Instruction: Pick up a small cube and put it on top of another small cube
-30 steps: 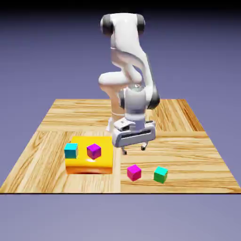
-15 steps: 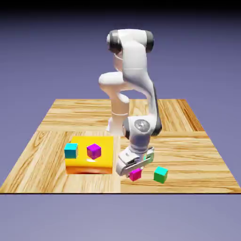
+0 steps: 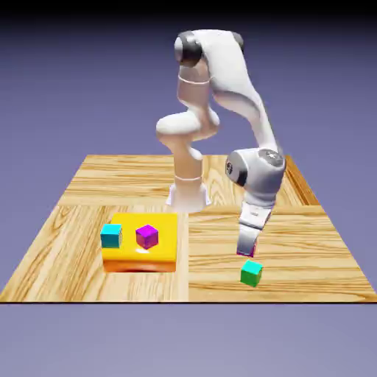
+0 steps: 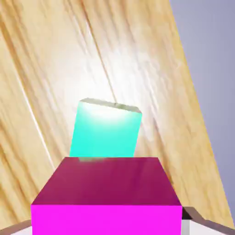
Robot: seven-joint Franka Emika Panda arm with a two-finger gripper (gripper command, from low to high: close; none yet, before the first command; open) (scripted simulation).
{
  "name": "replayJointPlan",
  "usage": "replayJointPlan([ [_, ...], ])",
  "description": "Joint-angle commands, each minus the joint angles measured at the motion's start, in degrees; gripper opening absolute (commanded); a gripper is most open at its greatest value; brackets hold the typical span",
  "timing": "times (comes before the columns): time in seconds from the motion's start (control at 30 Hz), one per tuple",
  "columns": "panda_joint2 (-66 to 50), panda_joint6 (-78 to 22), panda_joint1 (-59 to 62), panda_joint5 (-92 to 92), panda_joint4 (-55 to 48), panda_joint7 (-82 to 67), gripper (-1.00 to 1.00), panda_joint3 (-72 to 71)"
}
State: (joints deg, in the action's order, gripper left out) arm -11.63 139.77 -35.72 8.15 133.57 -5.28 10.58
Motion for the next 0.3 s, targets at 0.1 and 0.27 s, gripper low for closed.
replayJointPlan([
  [0.1, -6.2, 6.7, 0.8, -0.3, 0.4, -0.1, -1.0, -0.3],
  [0.27, -6.9, 7.4, 0.9, -0.4, 0.4, -0.1, 1.0, -0.3],
])
